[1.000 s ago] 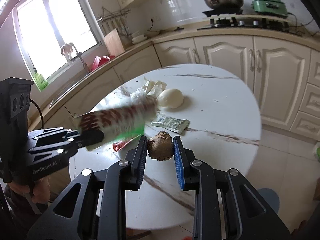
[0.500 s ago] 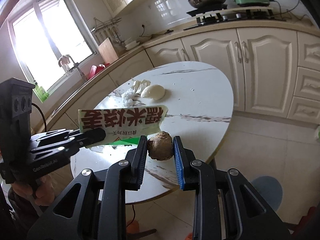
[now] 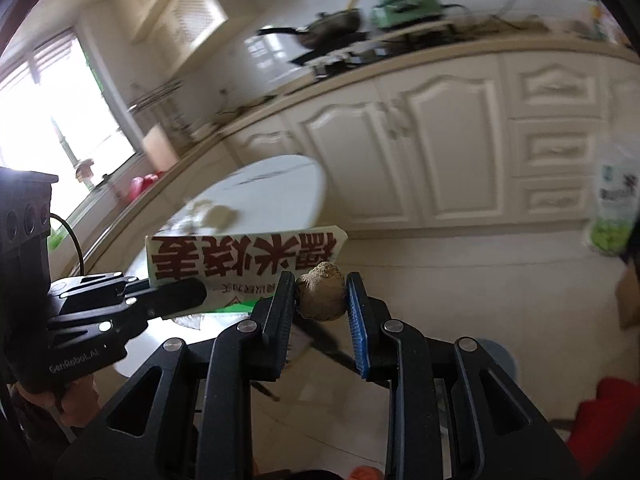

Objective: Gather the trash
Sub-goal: 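Open both tools over the blue bin to drop the rice-cake bag and ginger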

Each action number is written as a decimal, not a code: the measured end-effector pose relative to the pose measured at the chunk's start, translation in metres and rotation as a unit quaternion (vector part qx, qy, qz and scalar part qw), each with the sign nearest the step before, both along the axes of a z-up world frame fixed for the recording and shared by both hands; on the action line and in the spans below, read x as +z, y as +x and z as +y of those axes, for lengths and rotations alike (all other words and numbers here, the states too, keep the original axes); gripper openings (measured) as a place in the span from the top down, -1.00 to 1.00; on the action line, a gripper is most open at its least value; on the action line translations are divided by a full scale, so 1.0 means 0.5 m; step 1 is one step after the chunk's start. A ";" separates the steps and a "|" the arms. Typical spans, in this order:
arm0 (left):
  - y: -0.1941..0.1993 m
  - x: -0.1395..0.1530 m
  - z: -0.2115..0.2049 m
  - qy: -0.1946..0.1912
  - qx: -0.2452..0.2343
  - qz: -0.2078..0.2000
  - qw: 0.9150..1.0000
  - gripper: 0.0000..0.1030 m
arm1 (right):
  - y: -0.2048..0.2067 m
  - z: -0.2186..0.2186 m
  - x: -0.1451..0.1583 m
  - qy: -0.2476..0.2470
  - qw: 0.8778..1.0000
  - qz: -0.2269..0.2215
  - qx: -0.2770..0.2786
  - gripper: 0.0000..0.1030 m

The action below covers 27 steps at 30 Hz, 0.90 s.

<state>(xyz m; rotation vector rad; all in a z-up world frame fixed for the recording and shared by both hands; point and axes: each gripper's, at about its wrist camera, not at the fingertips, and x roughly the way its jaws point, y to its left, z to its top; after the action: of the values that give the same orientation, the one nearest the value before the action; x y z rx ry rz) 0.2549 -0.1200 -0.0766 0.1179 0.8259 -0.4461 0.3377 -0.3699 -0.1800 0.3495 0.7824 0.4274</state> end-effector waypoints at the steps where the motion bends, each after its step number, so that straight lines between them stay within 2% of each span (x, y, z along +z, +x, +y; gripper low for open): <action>1: 0.015 -0.014 -0.029 0.002 -0.011 0.009 1.000 0.89 | -0.001 -0.022 -0.013 0.000 1.000 0.007 -0.009 0.52; 7: 0.103 -0.104 -0.191 0.027 -0.063 0.061 0.996 0.88 | 0.007 -0.148 -0.114 0.000 0.997 0.059 -0.059 0.52; 14: 0.218 -0.206 -0.316 0.062 -0.097 0.103 0.988 0.83 | 0.034 -0.222 -0.234 0.005 0.990 0.114 -0.082 0.52; 22: 0.335 -0.252 -0.342 0.071 -0.071 0.116 0.988 0.70 | 0.063 -0.241 -0.320 0.010 0.985 0.147 -0.087 0.52; 24: 0.327 -0.248 -0.326 0.071 -0.060 0.114 0.989 0.68 | 0.074 -0.237 -0.327 0.014 0.985 0.147 -0.088 0.51; 27: 0.304 -0.231 -0.307 0.078 -0.046 0.105 0.990 0.49 | 0.082 -0.227 -0.330 0.012 0.985 0.146 -0.097 0.42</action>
<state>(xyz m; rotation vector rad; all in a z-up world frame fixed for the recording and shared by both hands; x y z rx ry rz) 0.4071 -0.2734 -0.1923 0.2573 1.0653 -0.4861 0.3790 -0.4835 -0.3449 0.5126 1.0183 0.2043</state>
